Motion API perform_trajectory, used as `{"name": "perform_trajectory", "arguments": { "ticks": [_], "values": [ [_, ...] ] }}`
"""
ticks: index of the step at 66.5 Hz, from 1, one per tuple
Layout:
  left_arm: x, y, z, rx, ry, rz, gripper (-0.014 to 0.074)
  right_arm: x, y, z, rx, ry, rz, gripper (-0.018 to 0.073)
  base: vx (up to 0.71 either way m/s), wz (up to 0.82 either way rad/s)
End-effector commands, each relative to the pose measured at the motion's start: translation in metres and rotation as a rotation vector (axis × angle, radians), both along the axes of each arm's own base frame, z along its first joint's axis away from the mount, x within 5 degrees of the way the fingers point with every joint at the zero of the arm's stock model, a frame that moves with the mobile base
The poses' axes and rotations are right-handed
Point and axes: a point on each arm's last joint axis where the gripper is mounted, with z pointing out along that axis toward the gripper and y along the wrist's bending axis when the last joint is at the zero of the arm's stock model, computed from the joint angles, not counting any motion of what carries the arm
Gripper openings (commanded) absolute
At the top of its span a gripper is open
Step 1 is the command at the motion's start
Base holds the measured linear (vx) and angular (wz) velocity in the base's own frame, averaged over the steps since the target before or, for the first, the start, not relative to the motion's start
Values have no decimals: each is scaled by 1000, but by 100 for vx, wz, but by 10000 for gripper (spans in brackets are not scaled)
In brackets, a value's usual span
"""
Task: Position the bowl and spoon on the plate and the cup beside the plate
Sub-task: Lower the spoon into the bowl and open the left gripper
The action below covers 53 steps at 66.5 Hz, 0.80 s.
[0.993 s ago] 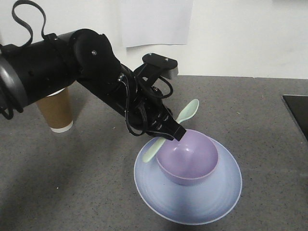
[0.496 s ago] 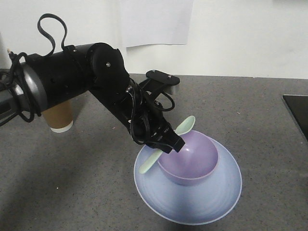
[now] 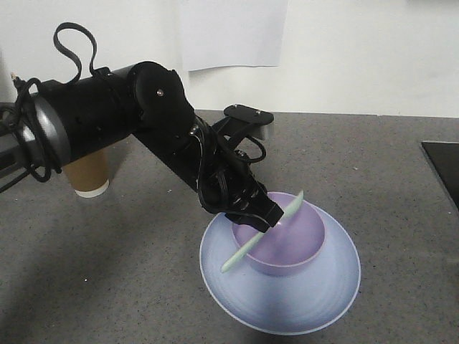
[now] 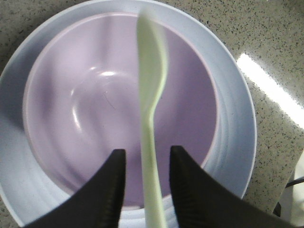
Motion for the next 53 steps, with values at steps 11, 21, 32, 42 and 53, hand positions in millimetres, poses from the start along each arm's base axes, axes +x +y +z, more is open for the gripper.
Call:
{"name": "perform_trajectory", "arguments": {
  "ticks": [11, 21, 32, 42, 53],
  "values": [
    [-8, 0, 32, -80, -54, -1, 384, 4, 1, 11, 9, -59, -5, -6, 0, 0],
    [-11, 5, 36, -47, -73, -10, 370, 4, 1, 11, 9, -59, -5, -6, 0, 0],
    [-19, 26, 55, 63, -163, 16, 316, 4, 1, 11, 9, -59, -5, -6, 0, 0],
    [-30, 61, 87, 218, -321, 112, 252, 4, 1, 11, 12, -58, -3, -6, 0, 0],
    [-46, 107, 127, 398, -526, 263, 191, 4, 2, 11, 15, -59, -2, -6, 0, 0]
  ]
}}
